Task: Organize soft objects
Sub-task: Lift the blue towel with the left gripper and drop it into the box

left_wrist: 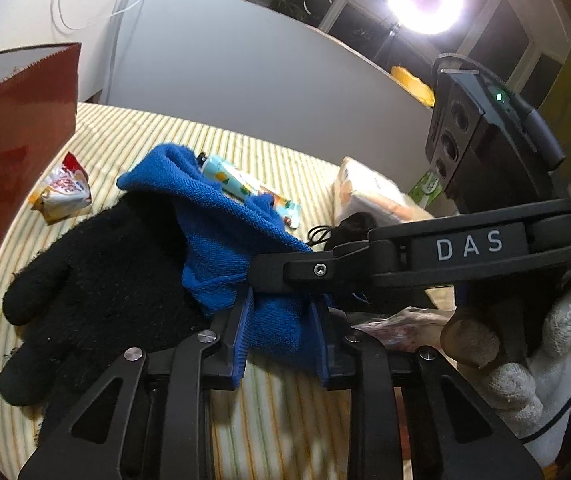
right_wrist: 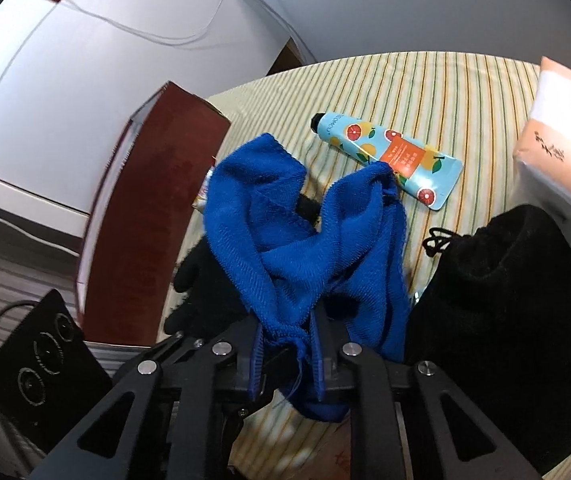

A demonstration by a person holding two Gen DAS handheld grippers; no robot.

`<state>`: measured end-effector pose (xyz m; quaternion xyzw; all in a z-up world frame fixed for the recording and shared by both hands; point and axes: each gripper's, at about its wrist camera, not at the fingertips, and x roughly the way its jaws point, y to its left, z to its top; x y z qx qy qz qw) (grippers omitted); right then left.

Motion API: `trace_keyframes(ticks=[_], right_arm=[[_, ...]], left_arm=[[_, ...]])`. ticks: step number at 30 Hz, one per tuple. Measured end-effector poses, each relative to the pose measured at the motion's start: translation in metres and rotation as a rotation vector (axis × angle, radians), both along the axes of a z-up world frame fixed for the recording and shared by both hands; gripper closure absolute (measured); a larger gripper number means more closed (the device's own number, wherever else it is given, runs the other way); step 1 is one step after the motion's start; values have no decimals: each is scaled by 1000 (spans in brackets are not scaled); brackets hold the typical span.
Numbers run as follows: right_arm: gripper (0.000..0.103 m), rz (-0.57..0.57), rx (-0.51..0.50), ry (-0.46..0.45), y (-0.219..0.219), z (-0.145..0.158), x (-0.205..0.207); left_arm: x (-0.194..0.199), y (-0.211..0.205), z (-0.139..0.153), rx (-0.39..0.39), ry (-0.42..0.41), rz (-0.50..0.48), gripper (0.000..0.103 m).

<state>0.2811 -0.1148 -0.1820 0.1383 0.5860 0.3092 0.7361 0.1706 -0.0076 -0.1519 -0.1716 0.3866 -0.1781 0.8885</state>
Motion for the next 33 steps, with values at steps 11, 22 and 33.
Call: trace_keyframes(ticks=[11, 22, 33], right_arm=[[87, -2, 64, -101, -9, 56, -28], [87, 17, 90, -206, 7, 115, -47], [87, 108, 115, -355, 68, 193, -71]], left_arm=[[-26, 8, 49, -21, -115, -6, 80], [-51, 18, 104, -14, -226, 9, 81], [-85, 69, 169, 35, -371, 66, 81]])
